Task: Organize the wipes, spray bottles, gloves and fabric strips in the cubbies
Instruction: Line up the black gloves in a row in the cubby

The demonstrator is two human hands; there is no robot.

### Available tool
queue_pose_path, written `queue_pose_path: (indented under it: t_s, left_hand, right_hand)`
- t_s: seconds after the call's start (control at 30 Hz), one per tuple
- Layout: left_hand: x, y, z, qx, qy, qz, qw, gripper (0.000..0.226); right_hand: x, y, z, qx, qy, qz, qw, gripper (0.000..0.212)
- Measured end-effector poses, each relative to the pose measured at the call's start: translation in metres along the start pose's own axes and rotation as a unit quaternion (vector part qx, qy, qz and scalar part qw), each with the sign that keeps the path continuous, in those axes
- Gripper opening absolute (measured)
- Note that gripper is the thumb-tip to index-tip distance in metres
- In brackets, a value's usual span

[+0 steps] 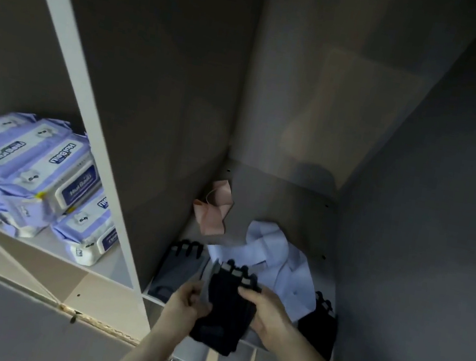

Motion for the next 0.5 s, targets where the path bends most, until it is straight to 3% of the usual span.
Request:
queue_pose_path:
  t_s: [0.1,0.27,0.37,0.4,0.43,0.5]
  left_hand:
    - [0.000,0.018,-0.021,0.039,0.085,0.026,0.995,0.044]
    - [0.012,0.036,-0.019,0.070,0.002,0.015,0.997,0.055]
    - [0.019,0.033,-0.008,0.151,0.094,0.020,0.984,0.054]
    - [0.017,0.026,0.001,0.218,0.187,0.063,0.956,0.052]
    - [0.016,0.019,0.007,0.307,0.279,0.116,0.902,0.050]
    - [0.021,0.002,0.011,0.428,0.397,0.114,0.804,0.045]
  right_hand:
    - [-0.002,0.021,-0.019,-0.050,-0.103,-0.011,0.993,0.026]
    - [-0.004,0.061,-0.046,-0.129,-0.238,-0.044,0.962,0.043]
    - [-0.014,0.078,-0.043,-0.181,-0.405,-0.059,0.894,0.051]
    - [-0.018,0.080,-0.043,-0.209,-0.456,-0.063,0.863,0.052]
    - [-0.020,0.082,-0.045,-0.244,-0.491,-0.064,0.834,0.054]
    - [-0.022,0.075,-0.052,-0.350,-0.538,-0.027,0.767,0.057]
Point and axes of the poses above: each hand's wrist, its own y-axis towards the middle knuckle, its own x-axis out of the palm, z = x × y, the point moved 5 cm from there along y, towards the middle knuckle, and after that the axes turned 13 degrees about z, right-handed, at the moved point
